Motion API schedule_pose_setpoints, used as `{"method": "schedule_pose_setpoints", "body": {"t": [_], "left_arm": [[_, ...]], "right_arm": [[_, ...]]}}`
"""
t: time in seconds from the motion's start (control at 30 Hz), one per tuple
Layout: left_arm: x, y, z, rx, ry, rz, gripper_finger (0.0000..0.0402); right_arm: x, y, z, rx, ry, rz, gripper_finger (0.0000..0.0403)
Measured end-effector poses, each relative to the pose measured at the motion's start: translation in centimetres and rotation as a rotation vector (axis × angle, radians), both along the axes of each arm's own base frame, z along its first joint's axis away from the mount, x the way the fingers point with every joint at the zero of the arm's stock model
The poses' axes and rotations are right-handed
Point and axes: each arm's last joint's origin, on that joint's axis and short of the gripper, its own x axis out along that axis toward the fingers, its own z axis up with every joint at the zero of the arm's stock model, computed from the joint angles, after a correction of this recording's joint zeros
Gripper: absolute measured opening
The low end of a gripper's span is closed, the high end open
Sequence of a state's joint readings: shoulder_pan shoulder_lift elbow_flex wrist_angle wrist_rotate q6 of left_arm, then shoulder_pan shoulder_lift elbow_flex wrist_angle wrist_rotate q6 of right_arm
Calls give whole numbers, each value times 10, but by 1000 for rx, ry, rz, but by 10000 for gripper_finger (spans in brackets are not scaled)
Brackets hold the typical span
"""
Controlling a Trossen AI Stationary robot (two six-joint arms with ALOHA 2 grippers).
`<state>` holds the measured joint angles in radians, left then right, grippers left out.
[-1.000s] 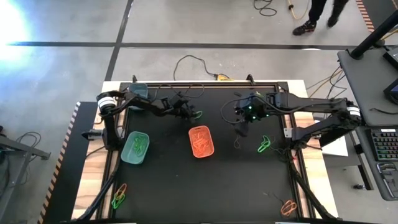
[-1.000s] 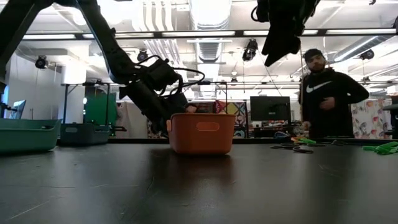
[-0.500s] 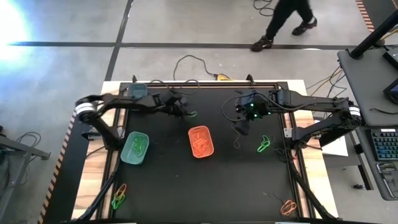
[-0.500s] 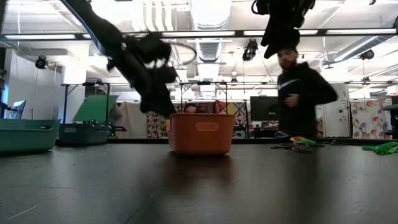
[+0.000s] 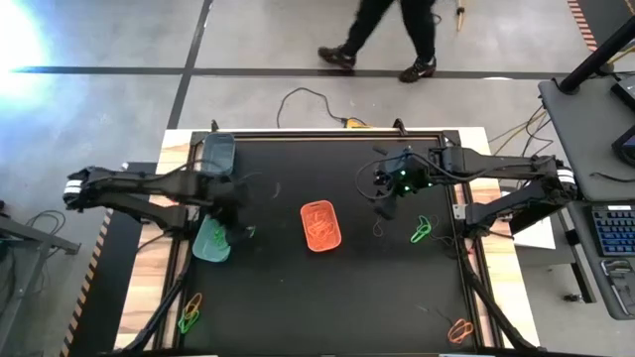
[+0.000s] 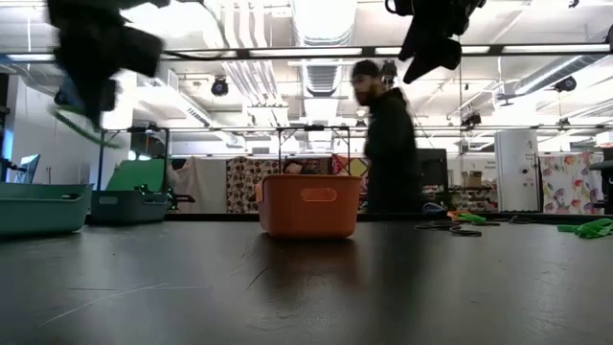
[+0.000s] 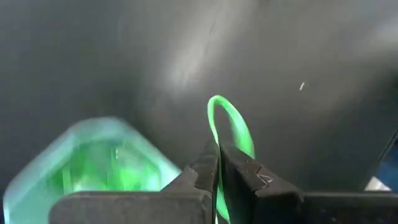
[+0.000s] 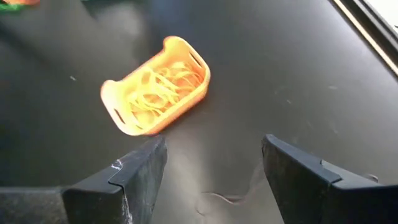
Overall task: Sort rubber bands into baskets
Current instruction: Put the green rubber band into the light sea green bin
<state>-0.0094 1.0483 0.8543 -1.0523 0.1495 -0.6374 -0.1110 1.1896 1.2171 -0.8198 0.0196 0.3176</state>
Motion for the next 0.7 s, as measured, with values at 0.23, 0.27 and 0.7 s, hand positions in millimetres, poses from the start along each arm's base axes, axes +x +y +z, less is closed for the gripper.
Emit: {"method": "schedule_pose_setpoints", "body": {"t": [0.23,0.27,0.7], "left_arm": [[-27,-15,-12,-26,264,267,0],[-28,-14,-17,-20,280,292,0],[-15,0,-63,198,426,509,0]], "right_arm": [[5,14,-11,52,-27,-18,254],[5,18,-13,64,-24,-22,254],[-13,65,-52,218,206,-69,254]]}}
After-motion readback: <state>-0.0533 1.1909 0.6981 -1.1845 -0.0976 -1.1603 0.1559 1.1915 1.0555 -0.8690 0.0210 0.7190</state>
